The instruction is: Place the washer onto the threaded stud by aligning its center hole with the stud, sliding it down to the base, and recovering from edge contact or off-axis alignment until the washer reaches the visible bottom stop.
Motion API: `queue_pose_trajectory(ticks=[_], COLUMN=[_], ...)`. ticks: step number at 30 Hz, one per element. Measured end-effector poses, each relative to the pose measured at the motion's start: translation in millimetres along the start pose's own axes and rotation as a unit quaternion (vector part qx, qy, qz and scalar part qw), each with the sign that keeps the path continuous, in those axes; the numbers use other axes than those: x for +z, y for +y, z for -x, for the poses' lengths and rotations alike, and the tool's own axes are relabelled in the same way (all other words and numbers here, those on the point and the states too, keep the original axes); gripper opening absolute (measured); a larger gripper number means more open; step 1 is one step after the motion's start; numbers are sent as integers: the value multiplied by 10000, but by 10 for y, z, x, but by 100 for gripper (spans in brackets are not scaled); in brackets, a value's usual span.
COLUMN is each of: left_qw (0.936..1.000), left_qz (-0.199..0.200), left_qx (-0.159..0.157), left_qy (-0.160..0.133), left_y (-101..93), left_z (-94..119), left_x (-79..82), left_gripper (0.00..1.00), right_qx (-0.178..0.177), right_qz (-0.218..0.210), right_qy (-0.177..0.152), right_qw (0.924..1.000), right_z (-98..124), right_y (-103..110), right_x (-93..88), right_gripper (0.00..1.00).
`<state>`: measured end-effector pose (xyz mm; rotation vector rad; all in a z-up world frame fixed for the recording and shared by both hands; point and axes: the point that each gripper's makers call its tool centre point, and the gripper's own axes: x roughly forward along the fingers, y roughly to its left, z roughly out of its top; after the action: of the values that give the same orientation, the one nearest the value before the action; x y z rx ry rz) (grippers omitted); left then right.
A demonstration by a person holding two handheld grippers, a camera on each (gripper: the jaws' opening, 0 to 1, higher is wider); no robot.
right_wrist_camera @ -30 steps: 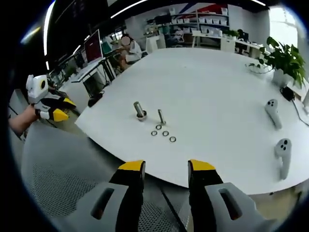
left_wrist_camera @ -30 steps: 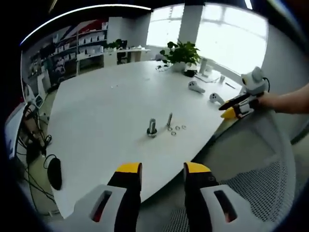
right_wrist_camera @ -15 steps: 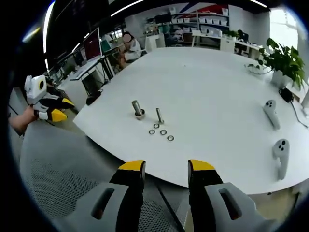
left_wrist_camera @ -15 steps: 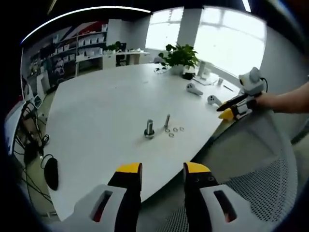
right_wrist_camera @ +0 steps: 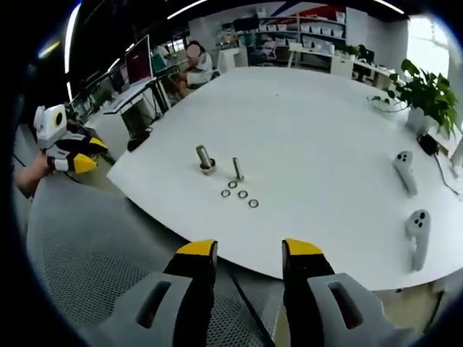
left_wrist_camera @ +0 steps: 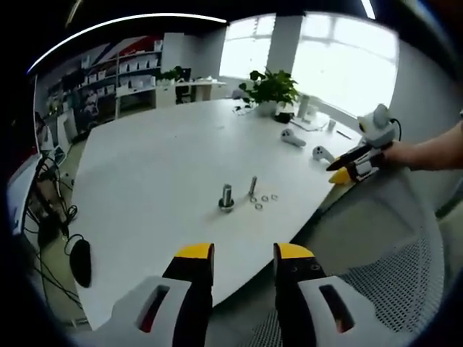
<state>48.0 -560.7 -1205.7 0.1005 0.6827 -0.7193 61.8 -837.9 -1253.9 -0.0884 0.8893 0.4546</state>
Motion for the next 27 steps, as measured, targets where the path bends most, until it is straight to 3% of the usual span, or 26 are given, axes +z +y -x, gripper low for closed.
queue_pose_trajectory(ticks=[13,18,21,27], left_qw=[9999,9998,9999,9998], left_qz=[94,190,150,185], left_qx=[21,6,-20,-53], left_qy=[56,-57,59,-16], left_y=[-1,15,1,-23], left_z=[-9,3,-10,-16], left_x=[-77,-50,-94,-59], left_gripper=[28,29,29,34], right_qx=[9,-33,-26,-101], right_qz=[74,1,138,155], right_qy=[26,-63,19,-38], right_qw=[10000,10000,9999,9998], right_z=[-11,6,-3,10], right_y=[4,-10,22,-24], right_x=[-5,25,5,45], right_gripper=[40,40,40,41])
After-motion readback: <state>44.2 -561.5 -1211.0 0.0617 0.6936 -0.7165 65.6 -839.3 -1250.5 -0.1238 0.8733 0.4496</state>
